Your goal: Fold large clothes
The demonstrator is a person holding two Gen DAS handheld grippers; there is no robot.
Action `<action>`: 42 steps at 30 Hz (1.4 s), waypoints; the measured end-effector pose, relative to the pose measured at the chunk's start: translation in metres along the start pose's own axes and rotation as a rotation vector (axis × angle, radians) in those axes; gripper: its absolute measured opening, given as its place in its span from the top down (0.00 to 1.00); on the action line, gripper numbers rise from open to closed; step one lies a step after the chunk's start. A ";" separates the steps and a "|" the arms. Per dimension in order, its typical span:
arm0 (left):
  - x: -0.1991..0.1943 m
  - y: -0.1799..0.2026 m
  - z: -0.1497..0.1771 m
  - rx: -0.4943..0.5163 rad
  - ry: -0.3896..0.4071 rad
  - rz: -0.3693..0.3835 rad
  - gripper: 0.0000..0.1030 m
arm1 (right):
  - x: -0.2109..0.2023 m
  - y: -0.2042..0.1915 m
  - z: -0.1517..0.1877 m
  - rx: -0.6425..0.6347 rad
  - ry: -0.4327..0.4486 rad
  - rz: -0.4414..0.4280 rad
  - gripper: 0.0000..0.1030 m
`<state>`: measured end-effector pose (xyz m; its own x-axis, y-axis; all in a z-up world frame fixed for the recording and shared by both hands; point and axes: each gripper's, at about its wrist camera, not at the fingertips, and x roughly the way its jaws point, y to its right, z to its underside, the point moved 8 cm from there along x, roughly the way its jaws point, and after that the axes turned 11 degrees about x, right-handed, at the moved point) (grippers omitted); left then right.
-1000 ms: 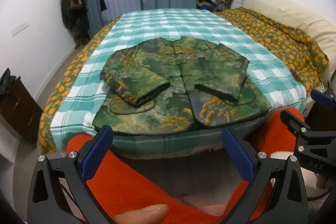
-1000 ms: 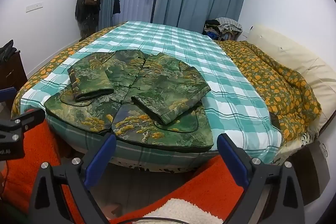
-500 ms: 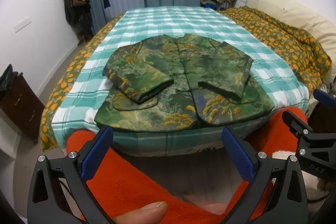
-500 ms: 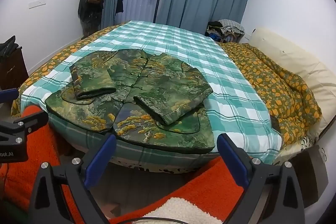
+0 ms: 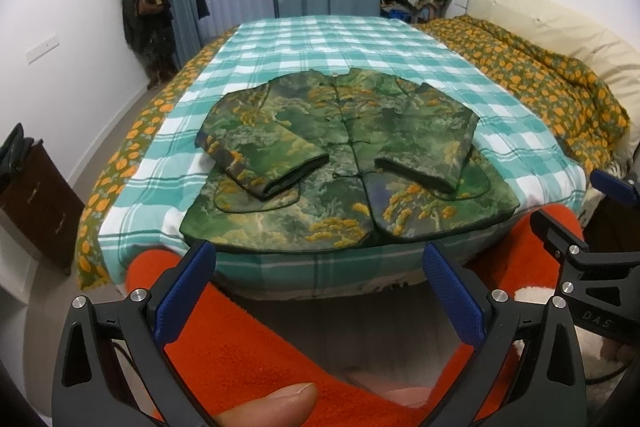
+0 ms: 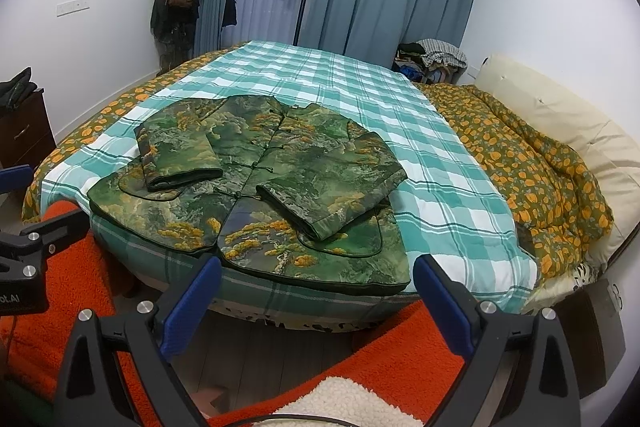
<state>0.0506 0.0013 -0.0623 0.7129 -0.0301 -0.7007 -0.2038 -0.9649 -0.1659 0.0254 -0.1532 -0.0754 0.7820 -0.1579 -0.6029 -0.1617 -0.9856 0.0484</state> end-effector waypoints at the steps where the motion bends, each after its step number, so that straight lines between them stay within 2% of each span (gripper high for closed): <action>1: 0.000 0.000 0.000 -0.001 0.001 -0.001 0.00 | 0.000 0.000 0.000 -0.001 0.000 -0.001 0.04; 42: -0.003 -0.007 0.002 -0.004 0.001 -0.002 0.00 | 0.002 -0.003 0.002 -0.006 -0.003 -0.003 0.04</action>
<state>0.0488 0.0086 -0.0606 0.7141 -0.0288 -0.6995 -0.1996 -0.9660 -0.1640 0.0263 -0.1502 -0.0780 0.7809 -0.1545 -0.6053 -0.1557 -0.9865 0.0510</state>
